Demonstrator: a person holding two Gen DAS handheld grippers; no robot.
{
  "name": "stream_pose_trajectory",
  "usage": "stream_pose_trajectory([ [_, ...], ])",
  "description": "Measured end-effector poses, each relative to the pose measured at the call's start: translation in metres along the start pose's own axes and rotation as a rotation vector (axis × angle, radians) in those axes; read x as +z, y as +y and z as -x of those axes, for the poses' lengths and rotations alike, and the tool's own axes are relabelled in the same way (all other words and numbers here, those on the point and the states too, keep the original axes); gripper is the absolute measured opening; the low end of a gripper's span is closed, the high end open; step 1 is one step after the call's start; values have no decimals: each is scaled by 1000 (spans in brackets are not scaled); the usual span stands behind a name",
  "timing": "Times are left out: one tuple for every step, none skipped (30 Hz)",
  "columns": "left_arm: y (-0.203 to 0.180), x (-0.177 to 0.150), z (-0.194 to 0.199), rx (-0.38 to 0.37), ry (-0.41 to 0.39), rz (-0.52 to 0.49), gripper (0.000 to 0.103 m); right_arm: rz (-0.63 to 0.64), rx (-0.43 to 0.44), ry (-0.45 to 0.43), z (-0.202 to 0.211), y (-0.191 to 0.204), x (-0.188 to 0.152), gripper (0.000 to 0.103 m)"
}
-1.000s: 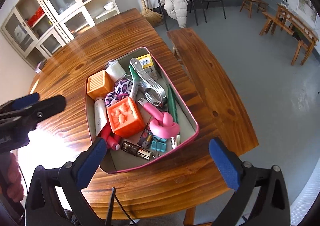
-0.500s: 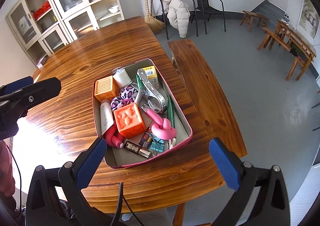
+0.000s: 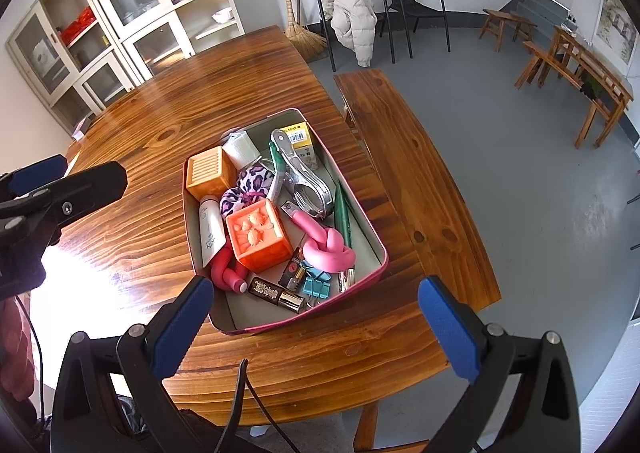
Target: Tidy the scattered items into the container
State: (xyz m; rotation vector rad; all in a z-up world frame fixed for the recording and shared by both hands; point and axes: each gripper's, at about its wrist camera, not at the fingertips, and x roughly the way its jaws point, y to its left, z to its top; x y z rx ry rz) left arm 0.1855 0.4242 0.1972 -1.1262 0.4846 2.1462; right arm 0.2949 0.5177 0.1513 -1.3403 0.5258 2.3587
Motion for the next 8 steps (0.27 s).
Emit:
stream_pose_trajectory([
  [-1, 0, 0, -6, 1, 0, 103, -1, -1, 2, -1, 0, 0, 103],
  [-1, 0, -1, -14, 1, -1, 103, -3, -2, 5, -2, -1, 0, 103],
  [-2, 0, -1, -20, -1, -2, 103, -4, -3, 8, -3, -1, -1, 103],
  [-3, 0, -1, -22, -3, -3, 103, -6, -4, 11, -4, -2, -1, 103],
  [-3, 0, -1, -22, -6, -5, 103, -9, -5, 16, -6, -2, -2, 103],
  [-3, -1, -1, -19, -9, -8, 103, -11, -4, 19, -7, -2, -2, 103],
  [-3, -1, -1, -15, -11, -11, 103, -13, -5, 22, -8, -3, -3, 103],
  [-3, -1, -1, -13, -10, -11, 103, -13, -8, 23, -9, -3, -3, 103],
])
